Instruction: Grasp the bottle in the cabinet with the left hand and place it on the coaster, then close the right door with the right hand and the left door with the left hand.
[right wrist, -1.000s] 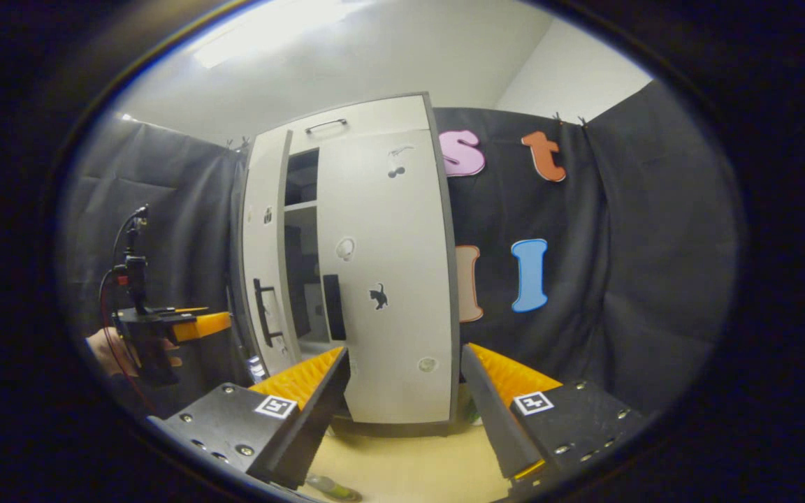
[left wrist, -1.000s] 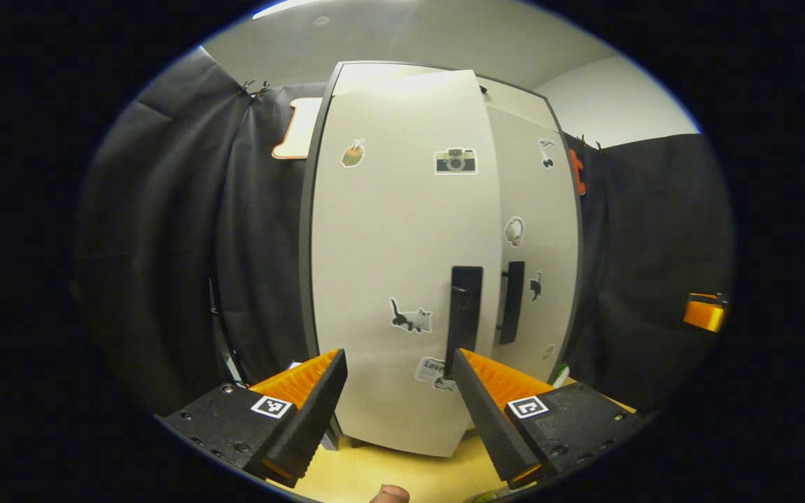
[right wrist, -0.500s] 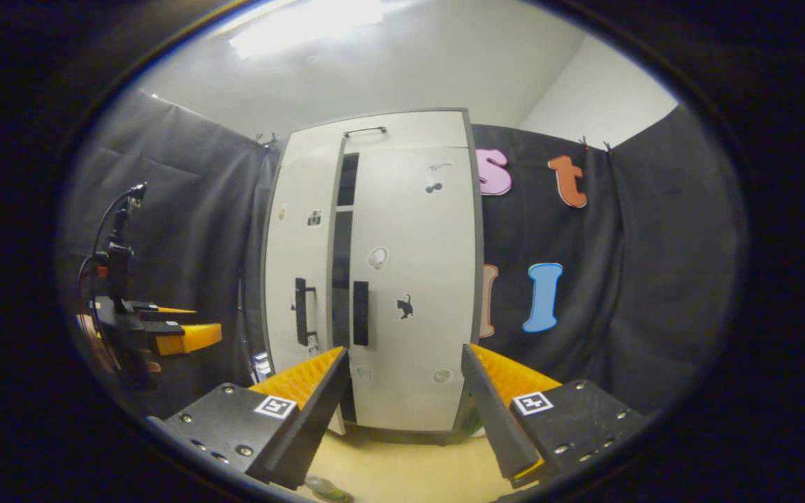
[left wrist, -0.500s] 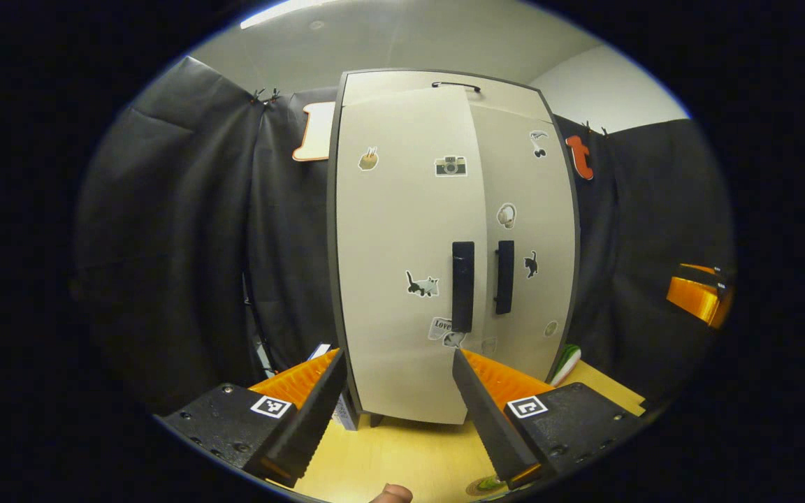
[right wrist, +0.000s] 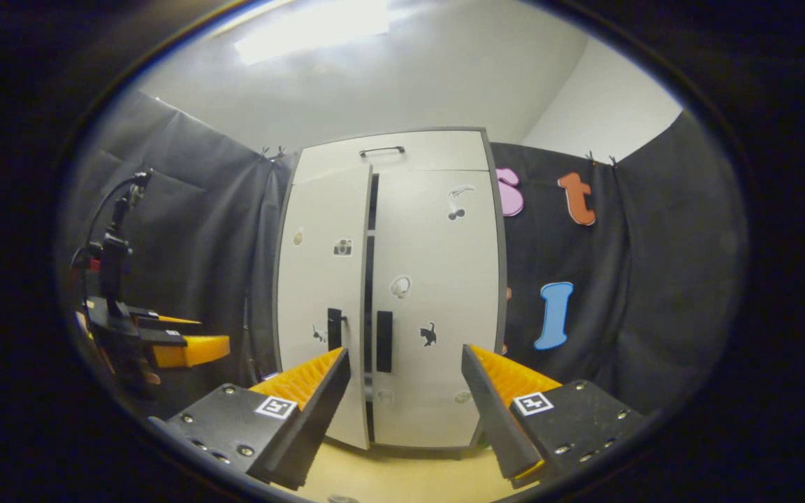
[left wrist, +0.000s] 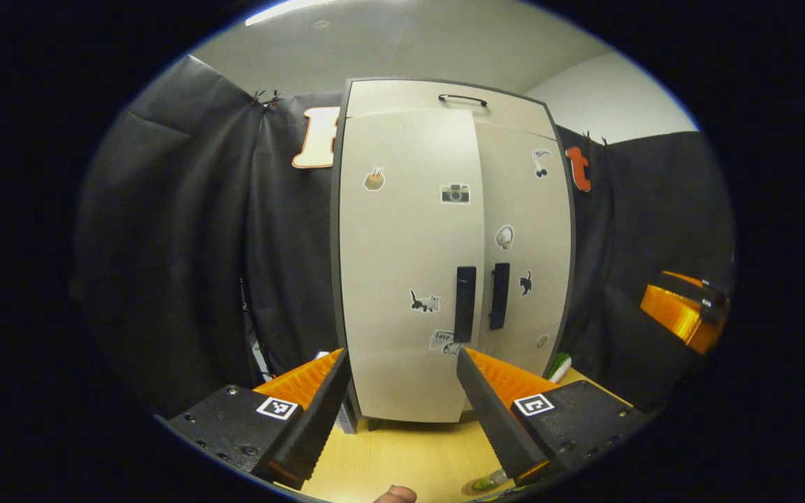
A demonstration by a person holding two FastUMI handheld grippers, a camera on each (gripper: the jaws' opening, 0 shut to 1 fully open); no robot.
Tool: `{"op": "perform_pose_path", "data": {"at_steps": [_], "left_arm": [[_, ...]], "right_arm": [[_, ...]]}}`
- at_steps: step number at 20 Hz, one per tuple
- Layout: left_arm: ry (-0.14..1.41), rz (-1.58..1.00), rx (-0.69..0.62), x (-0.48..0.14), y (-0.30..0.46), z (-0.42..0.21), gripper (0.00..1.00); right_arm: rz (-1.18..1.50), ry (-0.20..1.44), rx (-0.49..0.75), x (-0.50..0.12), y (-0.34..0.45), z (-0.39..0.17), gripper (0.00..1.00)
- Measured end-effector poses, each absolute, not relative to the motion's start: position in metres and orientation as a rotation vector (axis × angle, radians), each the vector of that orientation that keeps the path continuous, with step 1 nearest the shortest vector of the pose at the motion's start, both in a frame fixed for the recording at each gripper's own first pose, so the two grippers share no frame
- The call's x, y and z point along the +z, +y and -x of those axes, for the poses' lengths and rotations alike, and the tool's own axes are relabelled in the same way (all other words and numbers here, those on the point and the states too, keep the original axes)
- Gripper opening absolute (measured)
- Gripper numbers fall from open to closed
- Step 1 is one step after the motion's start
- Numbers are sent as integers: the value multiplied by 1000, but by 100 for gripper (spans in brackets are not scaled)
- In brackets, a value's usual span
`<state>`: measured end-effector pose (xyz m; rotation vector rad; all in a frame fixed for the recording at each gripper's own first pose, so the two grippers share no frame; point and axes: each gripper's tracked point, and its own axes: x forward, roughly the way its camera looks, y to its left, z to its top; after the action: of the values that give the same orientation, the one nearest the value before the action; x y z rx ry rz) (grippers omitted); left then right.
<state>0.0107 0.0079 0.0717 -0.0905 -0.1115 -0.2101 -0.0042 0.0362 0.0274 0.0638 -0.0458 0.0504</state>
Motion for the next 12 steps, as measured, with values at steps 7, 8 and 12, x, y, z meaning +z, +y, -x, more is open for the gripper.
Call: {"op": "perform_pose_path", "data": {"at_steps": [7, 8, 12], "left_arm": [[-137, 78, -222, 76, 14, -11, 96], [-137, 77, -238, 73, 12, -12, 96], [-144, 99, -290, 65, 13, -16, 96]], "right_arm": [[-69, 8, 32, 14, 59, 4, 96], [-72, 17, 31, 13, 61, 5, 97], [-69, -7, 4, 20, 67, 16, 97]]}}
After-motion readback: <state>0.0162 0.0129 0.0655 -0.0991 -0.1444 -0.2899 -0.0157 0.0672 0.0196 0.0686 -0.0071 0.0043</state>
